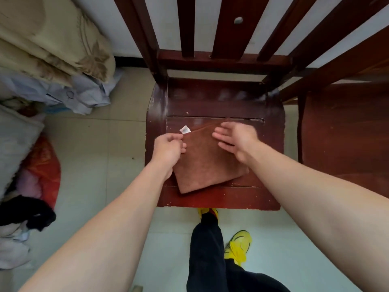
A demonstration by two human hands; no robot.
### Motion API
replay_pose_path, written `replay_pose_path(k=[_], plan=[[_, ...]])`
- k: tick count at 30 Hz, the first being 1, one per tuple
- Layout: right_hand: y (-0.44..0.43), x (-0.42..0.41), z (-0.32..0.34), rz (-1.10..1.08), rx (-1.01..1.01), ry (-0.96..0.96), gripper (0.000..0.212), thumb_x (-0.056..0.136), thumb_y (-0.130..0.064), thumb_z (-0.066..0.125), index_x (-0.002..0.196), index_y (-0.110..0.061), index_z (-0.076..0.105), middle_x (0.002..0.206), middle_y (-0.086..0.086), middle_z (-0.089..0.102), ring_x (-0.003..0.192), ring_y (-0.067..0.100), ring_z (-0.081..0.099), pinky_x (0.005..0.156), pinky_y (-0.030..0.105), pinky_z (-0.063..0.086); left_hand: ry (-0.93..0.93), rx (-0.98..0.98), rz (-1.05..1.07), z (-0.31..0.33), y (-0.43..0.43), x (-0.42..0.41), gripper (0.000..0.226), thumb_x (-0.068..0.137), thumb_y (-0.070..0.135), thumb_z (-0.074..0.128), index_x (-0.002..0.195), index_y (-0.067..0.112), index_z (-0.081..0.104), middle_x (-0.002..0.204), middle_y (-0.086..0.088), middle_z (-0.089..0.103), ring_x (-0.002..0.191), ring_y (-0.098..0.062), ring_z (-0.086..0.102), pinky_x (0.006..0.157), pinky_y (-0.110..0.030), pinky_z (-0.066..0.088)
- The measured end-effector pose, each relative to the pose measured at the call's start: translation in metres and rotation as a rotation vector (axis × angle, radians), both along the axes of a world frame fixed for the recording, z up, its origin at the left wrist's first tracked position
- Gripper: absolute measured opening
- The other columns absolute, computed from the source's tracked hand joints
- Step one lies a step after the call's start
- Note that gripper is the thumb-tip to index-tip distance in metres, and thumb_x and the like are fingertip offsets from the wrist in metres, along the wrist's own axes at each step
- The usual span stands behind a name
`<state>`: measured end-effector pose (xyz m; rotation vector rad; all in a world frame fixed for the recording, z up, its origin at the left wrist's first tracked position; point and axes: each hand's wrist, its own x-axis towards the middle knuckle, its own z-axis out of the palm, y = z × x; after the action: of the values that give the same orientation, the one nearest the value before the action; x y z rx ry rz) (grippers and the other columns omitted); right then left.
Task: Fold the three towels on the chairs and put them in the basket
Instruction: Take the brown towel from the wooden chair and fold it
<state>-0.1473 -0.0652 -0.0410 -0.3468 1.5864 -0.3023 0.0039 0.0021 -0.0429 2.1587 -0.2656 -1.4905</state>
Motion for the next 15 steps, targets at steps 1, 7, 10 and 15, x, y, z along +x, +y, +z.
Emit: replay_pose_path(k=[1,7,10,15], plan=[[-0.008,-0.006,-0.003,-0.097,-0.011,-0.007,0.022,0.1,-0.017,0.042,0.115,-0.013,0.058,0.096,0.003,0.071,0.082,0.014,0.071,0.075,0.031,0.055,0.008,0.009,0.006,-0.003,-0.003,0.003,0.027,0.085,0.0,0.05,0.104,0.015,0.063,0.08,-0.003,0.064,0.064,-0.009,0.056,0.053,-0.019,0.044],[0.0,-0.018,0.017,-0.121,-0.183,0.129,0.01,0.093,-0.016,0.058,0.093,-0.013,0.067,0.086,0.006,0.072,0.079,0.017,0.071,0.073,0.032,0.057,-0.127,-0.093,-0.051,0.0,0.008,-0.003,0.025,0.083,0.003,0.052,0.089,0.026,0.063,0.078,-0.004,0.064,0.064,-0.014,0.057,0.065,-0.03,0.049],[0.043,-0.03,0.023,0.045,-0.04,0.083,0.013,0.093,-0.017,0.06,0.095,-0.009,0.069,0.082,0.007,0.074,0.072,0.017,0.071,0.064,0.029,0.056,-0.071,-0.032,-0.169,0.006,0.038,-0.02,0.023,0.09,0.003,0.049,0.079,0.017,0.065,0.073,-0.006,0.066,0.06,-0.015,0.059,0.057,-0.025,0.048],[0.079,-0.077,0.002,0.096,0.028,0.309,0.014,0.094,-0.012,0.059,0.099,-0.006,0.07,0.086,0.01,0.074,0.077,0.019,0.071,0.075,0.034,0.058,-0.044,0.182,-0.323,-0.006,0.078,-0.013,0.021,0.088,0.013,0.055,0.071,0.018,0.067,0.07,-0.003,0.068,0.072,-0.022,0.064,0.067,-0.033,0.055]])
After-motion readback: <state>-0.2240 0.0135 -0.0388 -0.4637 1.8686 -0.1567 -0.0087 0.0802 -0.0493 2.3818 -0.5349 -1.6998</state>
